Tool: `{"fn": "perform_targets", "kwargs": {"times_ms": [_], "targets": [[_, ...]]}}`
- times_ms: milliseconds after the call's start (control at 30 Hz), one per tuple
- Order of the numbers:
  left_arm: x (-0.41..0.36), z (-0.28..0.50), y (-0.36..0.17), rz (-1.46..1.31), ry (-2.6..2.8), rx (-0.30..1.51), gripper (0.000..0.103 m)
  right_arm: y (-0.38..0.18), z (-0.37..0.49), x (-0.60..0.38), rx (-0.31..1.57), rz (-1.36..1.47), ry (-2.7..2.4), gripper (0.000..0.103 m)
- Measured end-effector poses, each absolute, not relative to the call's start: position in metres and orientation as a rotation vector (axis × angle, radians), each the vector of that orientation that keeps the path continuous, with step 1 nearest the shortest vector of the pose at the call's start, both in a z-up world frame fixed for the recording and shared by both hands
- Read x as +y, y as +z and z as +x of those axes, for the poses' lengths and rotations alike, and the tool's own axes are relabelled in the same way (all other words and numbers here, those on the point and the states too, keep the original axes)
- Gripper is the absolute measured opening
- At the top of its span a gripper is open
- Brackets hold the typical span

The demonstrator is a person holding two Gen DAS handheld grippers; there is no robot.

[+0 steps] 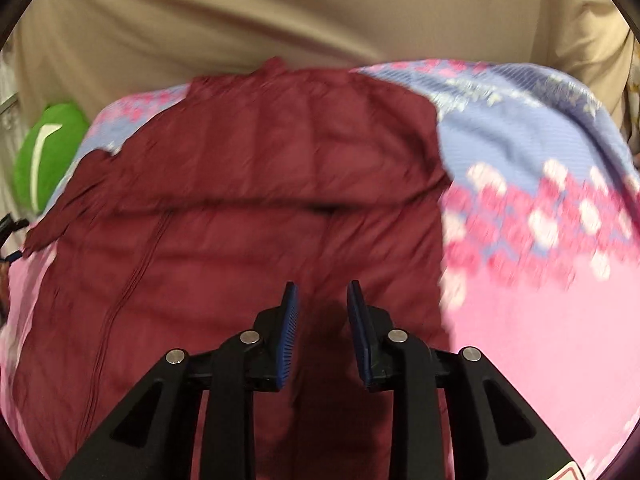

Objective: Fold large clothes

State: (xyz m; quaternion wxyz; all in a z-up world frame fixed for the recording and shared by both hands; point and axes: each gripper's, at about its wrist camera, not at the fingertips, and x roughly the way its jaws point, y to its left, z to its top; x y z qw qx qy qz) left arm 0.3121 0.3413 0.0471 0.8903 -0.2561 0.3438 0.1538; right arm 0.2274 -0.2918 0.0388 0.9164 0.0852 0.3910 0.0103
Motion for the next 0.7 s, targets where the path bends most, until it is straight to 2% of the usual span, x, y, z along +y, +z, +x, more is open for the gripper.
{"fn": "perform_targets", "kwargs": {"times_ms": [133,333,400,467,533,700], "targets": [[0.413,0.319,0.036,-0.588,0.446,0.722,0.093,0.025,0.211,-0.277,0.810,0.145,0.027,0.035],[0.466,0.328,0.009,-0.790,0.501,0.693,0.090,0.015,0.210,-0.283,0.815,0.199,0.016,0.036],[0.467,0.334,0.010,-0.780,0.492,0.678,0.072,0.014,0.211,-0.283,0.819,0.202,0.012,0.038],[0.468,0.343,0.009,-0.786,0.461,0.702,0.036,0.013,0.212,-0.282,0.822,0.196,0.006,0.039],[0.464,0.349,0.014,-0.767,0.439,0.707,0.011,0.013,0.213,-0.279,0.822,0.185,0.001,0.041],[0.414,0.357,0.073,-0.633,0.328,0.593,0.006,0.013,0.213,-0.278,0.821,0.183,0.006,0.044]]}}
